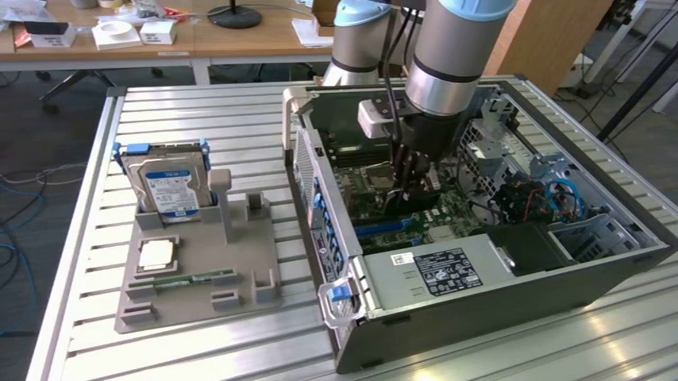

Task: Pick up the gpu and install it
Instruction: 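Insert the gpu into the slot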

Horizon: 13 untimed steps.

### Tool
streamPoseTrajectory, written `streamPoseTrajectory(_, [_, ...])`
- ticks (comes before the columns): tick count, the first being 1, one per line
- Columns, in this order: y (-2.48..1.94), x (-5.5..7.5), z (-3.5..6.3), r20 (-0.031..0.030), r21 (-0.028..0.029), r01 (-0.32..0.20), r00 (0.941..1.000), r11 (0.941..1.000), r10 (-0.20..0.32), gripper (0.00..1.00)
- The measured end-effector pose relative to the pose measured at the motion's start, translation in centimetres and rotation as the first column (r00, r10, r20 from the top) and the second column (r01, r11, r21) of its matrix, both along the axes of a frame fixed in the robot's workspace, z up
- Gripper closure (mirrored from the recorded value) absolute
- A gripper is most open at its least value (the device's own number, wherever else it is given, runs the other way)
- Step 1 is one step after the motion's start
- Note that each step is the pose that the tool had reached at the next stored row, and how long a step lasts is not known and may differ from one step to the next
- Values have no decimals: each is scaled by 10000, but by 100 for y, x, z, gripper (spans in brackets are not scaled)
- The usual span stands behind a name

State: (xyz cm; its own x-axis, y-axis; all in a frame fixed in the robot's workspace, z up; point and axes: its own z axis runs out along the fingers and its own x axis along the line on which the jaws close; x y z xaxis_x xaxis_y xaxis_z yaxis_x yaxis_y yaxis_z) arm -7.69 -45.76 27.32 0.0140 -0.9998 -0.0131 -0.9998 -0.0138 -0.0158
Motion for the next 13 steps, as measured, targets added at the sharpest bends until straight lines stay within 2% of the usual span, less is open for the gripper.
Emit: streamPoseTrajectory(13, [1,0,-36,3,5,1,10000,10000,-1,74])
